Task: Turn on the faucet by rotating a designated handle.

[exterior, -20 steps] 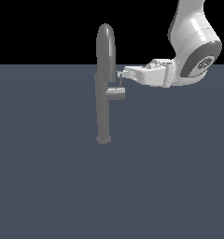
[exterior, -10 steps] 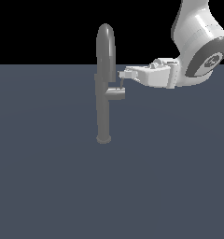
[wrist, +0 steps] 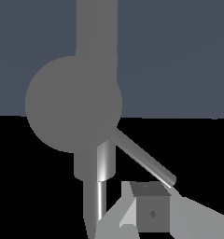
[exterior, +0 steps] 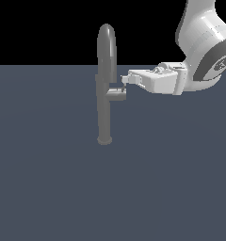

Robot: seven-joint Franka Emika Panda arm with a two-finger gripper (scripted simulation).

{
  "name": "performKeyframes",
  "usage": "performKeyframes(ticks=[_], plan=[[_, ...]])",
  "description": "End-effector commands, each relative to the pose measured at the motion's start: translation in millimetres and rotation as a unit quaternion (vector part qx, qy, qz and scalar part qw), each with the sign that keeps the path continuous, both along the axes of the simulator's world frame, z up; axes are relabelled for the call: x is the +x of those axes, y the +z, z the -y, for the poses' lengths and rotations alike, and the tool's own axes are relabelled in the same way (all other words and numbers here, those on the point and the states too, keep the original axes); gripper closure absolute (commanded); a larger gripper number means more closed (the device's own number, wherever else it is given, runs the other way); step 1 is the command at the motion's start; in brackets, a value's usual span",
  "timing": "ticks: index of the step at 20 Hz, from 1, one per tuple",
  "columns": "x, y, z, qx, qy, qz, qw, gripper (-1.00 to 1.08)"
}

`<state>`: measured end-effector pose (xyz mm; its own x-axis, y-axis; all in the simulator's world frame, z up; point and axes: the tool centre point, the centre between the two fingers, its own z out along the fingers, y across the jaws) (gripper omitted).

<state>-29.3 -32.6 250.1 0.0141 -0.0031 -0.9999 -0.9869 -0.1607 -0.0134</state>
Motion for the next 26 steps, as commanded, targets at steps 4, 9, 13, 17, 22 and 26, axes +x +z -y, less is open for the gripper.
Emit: performKeyframes(ticks=[4, 9, 13, 17, 22, 26], plan=[[-13.1, -20.1, 2.4, 0.001, 0.001, -0.005, 1.0000, 1.08], [-14.1, -17.5, 2.4, 0.000, 0.002, 0.007, 1.0000, 1.08], [-19.4, -45.4, 3.5, 0.001, 0.001, -0.001, 1.0000, 1.08], [-23.4, -66.1, 4.3, 0.001, 0.001, -0.008, 1.0000, 1.08], [-12.9, -64.5, 2.4, 0.002, 0.003, 0.003, 1.0000, 1.08], [-10.1, -85.8, 2.0, 0.001, 0.001, -0.005, 1.0000, 1.08]])
